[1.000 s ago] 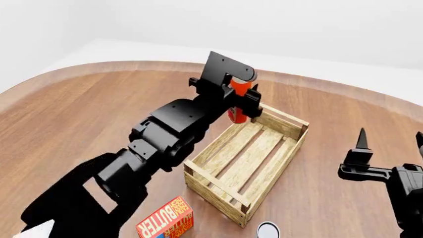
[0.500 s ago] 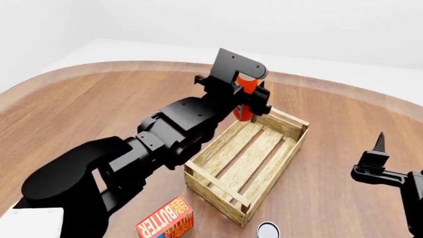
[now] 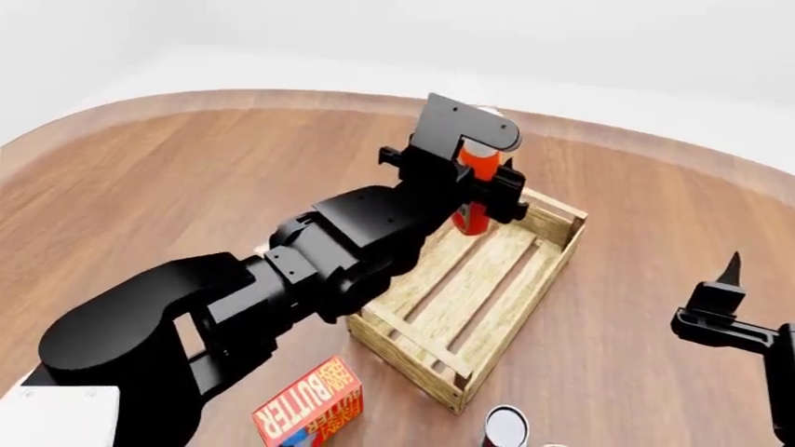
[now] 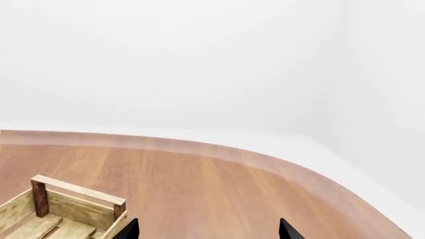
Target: Pick up the ketchup, and put it in the wooden tray.
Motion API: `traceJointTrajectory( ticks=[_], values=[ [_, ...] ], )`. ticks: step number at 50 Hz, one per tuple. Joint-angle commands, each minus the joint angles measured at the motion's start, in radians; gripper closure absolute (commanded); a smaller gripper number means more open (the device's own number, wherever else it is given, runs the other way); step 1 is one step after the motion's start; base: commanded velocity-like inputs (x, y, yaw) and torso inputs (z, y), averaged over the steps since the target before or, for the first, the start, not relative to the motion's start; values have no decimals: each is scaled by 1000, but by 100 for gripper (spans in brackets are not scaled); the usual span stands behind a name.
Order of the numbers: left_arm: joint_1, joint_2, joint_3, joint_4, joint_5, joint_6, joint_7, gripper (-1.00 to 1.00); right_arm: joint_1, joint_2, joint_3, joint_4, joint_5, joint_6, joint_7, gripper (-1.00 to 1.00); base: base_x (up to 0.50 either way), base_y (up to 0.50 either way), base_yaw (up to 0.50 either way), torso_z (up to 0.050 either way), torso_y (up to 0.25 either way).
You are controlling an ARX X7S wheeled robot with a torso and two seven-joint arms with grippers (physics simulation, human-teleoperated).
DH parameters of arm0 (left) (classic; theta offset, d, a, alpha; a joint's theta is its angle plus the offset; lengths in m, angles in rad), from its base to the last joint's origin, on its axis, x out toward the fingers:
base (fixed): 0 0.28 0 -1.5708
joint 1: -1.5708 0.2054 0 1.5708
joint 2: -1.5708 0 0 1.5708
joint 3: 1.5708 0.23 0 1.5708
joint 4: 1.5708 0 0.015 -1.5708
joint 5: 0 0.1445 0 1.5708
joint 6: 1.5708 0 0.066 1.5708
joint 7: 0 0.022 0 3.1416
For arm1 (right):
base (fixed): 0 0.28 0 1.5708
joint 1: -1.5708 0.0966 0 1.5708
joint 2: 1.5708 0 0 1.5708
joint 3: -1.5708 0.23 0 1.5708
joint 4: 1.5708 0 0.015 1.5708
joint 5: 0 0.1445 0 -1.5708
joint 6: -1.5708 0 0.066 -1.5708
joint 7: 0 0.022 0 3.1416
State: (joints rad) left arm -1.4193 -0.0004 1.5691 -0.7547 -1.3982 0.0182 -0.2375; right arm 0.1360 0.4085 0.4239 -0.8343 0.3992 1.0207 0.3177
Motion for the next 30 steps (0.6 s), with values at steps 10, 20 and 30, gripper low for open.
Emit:
traceJointTrajectory(
  ticks=[10,20,30],
  values=[
    [-25,0,-8,16,-11,5,-13,100,3,-5,3,-2,-3,9,27,-100,0,0,0,0,-136],
    [-41,0,-7,16,-19,24,-20,100,4,-6,3,-3,-4,11,38,-100,-1,0,0,0,-137],
    [-56,0,-6,11,-42,30,-28,100,5,-8,4,-3,-5,11,48,-100,-1,0,0,0,-139]
  ],
)
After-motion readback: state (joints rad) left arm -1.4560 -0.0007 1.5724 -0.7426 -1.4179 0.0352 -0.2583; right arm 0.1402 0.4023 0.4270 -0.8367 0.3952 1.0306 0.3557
